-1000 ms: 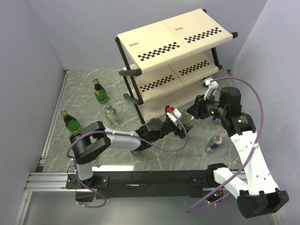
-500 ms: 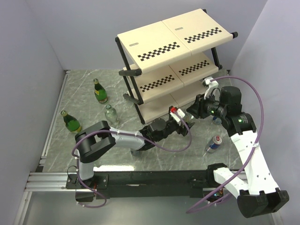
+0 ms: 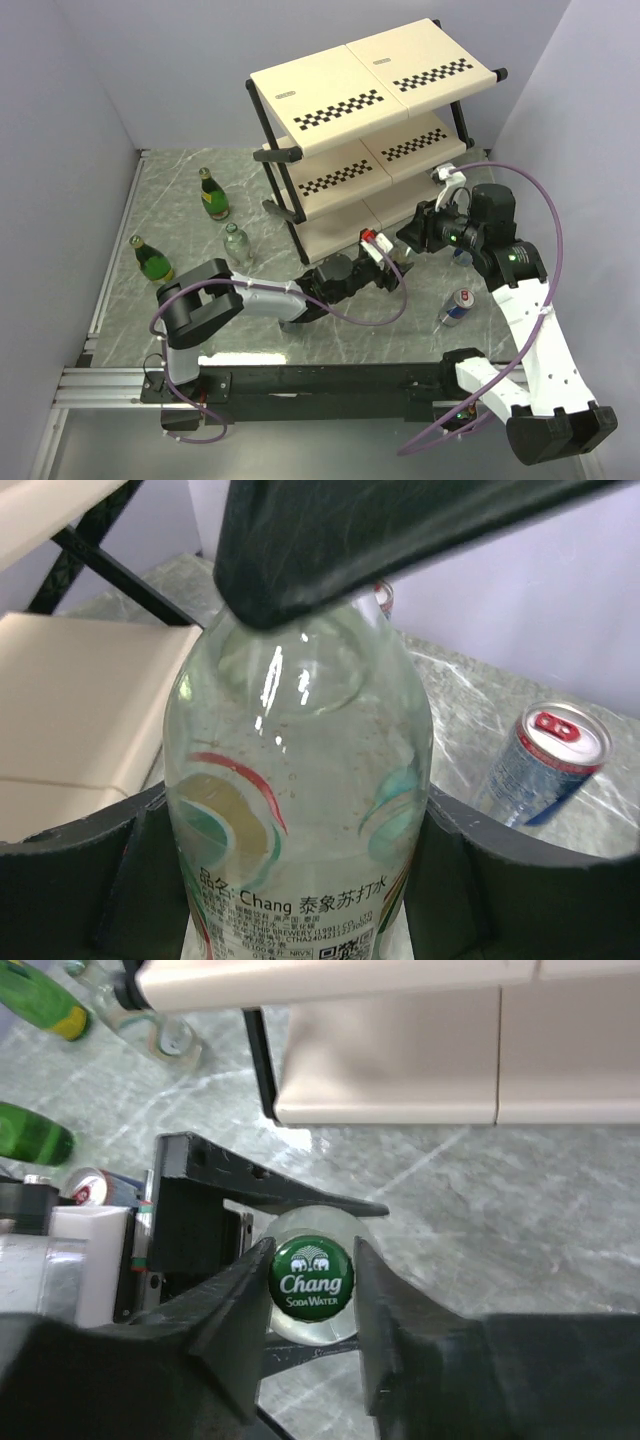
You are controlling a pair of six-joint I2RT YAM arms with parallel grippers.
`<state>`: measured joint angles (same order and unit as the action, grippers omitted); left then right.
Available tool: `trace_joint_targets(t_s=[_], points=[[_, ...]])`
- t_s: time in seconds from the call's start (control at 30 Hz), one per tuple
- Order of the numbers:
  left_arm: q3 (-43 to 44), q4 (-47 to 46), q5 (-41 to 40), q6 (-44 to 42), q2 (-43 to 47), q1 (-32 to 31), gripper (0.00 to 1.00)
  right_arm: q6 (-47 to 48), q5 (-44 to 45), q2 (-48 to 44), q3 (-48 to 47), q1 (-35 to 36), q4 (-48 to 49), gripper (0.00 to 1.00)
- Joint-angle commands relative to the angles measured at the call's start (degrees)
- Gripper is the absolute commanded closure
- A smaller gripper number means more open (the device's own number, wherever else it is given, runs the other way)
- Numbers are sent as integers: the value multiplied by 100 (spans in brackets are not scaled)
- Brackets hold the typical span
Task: Place and organize the beverage onto the shelf
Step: Pick up the drink from the center of the board.
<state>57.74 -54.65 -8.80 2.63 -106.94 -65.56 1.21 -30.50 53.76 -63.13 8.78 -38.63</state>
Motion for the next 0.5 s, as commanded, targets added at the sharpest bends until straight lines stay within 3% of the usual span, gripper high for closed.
trace_joint_targets(t_s=[0.0,0.2,0.47], points=[[-139,-476,203,316,559,-45,100,-69,-219,-243,-454,45,787,52],[-298,-529,238,475,805,-45,100,19,-351,-374,-489,45,752,26],[-456,-573,151,396,1218,-45,100,274,-53,-822,-674,28,646,15]])
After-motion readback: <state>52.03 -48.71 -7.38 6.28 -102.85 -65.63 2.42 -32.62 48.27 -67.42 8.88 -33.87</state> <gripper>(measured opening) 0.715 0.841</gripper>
